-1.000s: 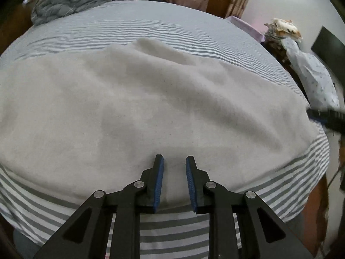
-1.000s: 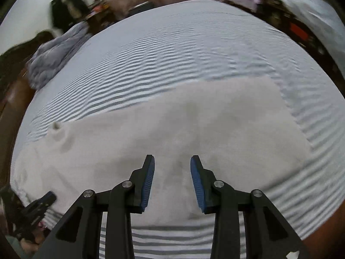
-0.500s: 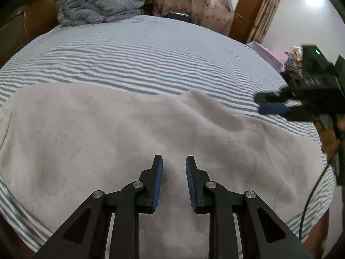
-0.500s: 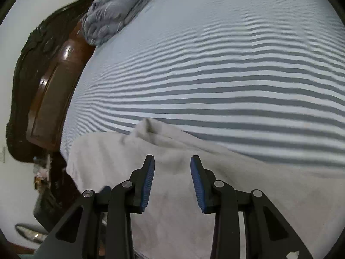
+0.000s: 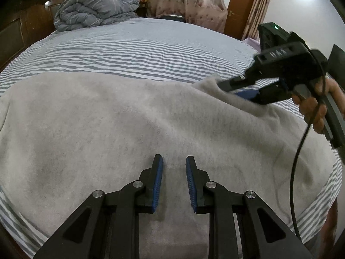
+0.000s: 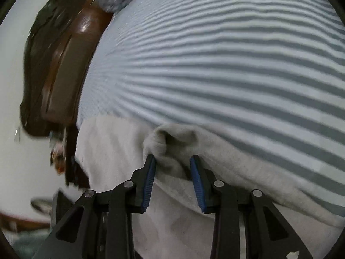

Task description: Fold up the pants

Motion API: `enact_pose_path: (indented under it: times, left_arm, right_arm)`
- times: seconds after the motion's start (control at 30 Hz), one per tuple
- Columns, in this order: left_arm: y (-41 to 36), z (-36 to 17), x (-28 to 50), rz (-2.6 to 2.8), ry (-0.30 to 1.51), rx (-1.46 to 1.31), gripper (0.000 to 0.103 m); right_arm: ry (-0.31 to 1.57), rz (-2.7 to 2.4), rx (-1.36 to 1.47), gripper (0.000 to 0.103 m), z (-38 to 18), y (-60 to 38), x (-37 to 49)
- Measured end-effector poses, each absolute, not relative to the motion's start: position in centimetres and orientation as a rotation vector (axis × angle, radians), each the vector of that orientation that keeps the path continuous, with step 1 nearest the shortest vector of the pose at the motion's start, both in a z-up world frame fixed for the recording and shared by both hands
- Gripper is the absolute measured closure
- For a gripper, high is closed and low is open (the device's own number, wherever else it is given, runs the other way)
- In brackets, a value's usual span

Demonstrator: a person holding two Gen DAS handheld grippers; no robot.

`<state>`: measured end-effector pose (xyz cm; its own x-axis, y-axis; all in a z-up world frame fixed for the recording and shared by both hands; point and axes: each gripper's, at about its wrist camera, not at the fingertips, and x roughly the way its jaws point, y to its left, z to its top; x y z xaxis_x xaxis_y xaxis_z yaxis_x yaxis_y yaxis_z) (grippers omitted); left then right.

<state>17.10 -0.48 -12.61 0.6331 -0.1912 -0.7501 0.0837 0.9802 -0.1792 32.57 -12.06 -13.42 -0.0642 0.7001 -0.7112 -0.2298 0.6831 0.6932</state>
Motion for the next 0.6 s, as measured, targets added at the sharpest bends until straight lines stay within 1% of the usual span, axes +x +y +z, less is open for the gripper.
enact_pose_path:
  times: [0.1, 0.17, 0.33, 0.4, 0.43, 0.47, 0.53, 0.6]
  left_arm:
    - [-0.4, -12.7, 16.6, -0.164, 0.866, -0.140, 0.079]
    - [-0.4, -12.8, 16.5, -0.166, 0.861, -0.134, 0.079]
    - [-0.6, -12.8, 16.0, -0.164, 0.856, -0.128, 0.079]
    - [-0.6, -12.7, 16.0, -0.163, 0.855, -0.126, 0.079]
    - [-0.7, -12.7, 15.9, -0.162, 0.854, -0.124, 0.079]
    - [-0.7, -12.7, 15.8, -0.161, 0.854, -0.124, 0.079]
    - [-0.6, -12.7, 15.8, -0.161, 0.853, -0.125, 0.079]
    - [-0.6, -12.6, 15.8, -0.162, 0.846, -0.126, 0.079]
  right_arm:
    - [1.481, 0.894, 0.337, 0.071, -14.2, -10.7, 31.7]
    - [1.434, 0.908, 0.302, 0.070, -14.1, -10.0, 31.7]
    - [1.352, 0.987, 0.435, 0.069, -13.8, -8.9, 32.9]
    - [1.319, 1.021, 0.440, 0.068, -13.2, -7.6, 33.0]
    - [1.297, 1.008, 0.433, 0.072, -12.6, -7.4, 33.0]
    - [1.270, 0.997, 0.433, 0.080, -11.9, -7.4, 33.0]
    - [1.210, 1.003, 0.470, 0.087, -10.1, -8.0, 33.3]
    - [1.154, 1.001, 0.492, 0.090, -8.2, -9.2, 33.6]
